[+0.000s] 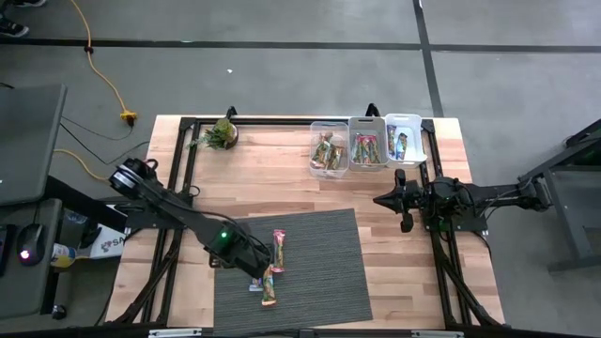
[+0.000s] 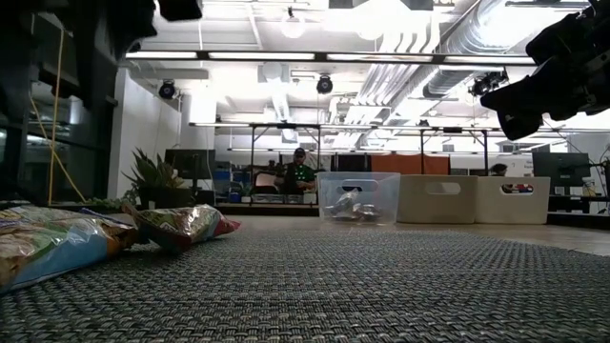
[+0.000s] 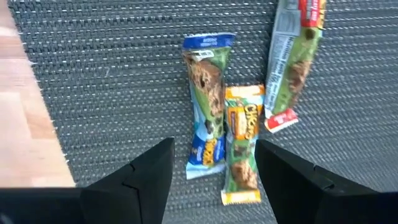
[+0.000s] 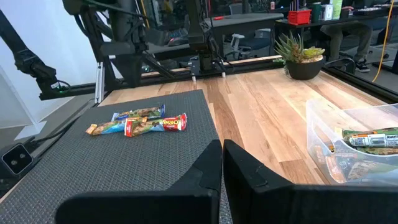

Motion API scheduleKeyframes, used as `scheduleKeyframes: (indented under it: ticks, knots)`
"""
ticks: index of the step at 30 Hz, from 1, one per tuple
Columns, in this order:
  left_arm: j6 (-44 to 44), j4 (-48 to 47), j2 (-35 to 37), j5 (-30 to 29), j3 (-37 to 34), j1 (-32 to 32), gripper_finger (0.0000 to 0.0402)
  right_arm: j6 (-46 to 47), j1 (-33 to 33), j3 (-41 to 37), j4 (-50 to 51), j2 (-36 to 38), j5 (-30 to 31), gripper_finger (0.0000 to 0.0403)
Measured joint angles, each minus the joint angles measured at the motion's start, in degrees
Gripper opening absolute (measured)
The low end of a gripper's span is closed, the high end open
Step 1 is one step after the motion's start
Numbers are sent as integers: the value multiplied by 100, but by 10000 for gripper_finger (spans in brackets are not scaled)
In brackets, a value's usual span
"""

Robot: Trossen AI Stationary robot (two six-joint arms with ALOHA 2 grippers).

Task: Pick and place Granola Bars by type
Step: Put the blue granola bar into the white bin

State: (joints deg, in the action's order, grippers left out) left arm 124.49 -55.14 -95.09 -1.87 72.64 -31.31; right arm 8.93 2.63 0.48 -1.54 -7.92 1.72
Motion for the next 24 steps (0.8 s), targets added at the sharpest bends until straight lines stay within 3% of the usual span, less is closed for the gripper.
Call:
scheduleKeyframes:
  ticks: [13,24]
  knots:
    - [-1058,207,-524,484,0,785,220,-1,-2,-1,-2,2,0,0]
    - [-1329,154,-882,1093,-13,881,220,0,0,0,-1,-47,2,0]
